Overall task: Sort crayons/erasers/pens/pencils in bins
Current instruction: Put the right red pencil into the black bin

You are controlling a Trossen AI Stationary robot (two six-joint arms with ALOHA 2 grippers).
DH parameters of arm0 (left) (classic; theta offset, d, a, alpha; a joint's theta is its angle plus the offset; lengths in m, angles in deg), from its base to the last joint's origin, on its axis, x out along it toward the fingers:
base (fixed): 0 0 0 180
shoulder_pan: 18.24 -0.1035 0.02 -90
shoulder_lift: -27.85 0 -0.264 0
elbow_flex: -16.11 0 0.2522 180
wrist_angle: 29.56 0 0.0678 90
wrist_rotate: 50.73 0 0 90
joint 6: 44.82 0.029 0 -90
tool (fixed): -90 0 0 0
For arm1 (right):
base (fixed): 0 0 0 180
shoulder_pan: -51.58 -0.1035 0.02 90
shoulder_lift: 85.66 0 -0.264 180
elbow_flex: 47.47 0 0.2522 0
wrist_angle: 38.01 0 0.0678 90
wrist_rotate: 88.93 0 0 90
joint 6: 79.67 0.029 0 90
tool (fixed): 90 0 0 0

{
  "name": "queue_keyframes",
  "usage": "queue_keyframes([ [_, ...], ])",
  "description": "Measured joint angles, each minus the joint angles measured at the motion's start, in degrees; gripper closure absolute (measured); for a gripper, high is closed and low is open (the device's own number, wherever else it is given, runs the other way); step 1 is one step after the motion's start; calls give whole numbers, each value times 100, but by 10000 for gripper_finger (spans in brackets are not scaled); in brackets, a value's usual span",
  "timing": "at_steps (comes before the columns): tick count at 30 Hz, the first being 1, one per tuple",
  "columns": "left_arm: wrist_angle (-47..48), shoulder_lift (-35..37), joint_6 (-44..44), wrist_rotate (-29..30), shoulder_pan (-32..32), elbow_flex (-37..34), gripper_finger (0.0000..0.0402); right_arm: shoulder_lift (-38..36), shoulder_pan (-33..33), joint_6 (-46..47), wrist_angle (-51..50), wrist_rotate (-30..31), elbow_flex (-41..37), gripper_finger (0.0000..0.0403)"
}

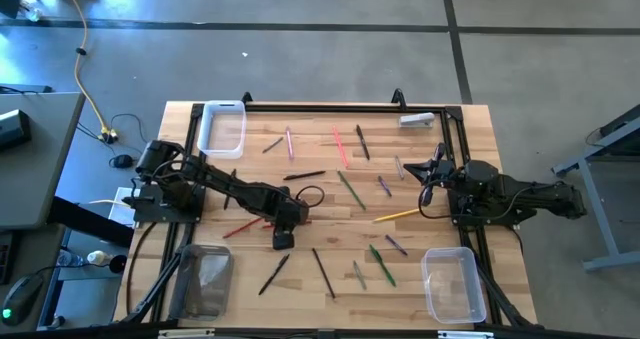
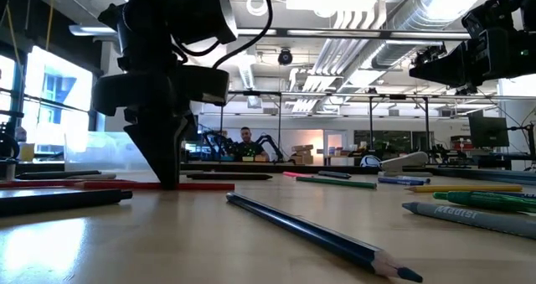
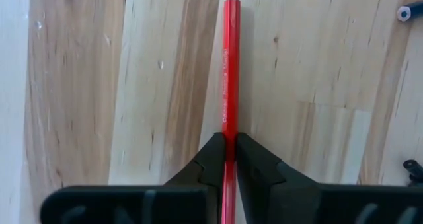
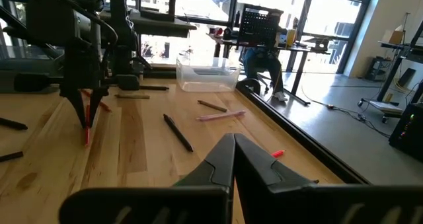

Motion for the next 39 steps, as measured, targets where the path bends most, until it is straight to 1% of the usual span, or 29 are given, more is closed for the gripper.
queue_keyframes([
  [12,601,-11,-156,-22,1,657,387,-1,-1,0,-1,1,0,402],
  [16,830,153,-469,-73,1,787,387,-1,0,0,0,0,0,402],
  [21,1218,661,-1203,-201,104,788,387,-1,0,0,-2,0,0,402],
  [25,1616,1199,-1974,-163,357,788,387,1,0,0,-2,0,0,402],
  [29,2072,1727,-2986,74,812,788,387,3,-2,0,0,2,0,402],
  [33,2612,2135,-4176,313,1491,788,387,-1,-1,0,0,2,0,402],
  [39,3469,2500,-6148,599,2793,790,387,-3,-2,0,0,2,0,402],
])
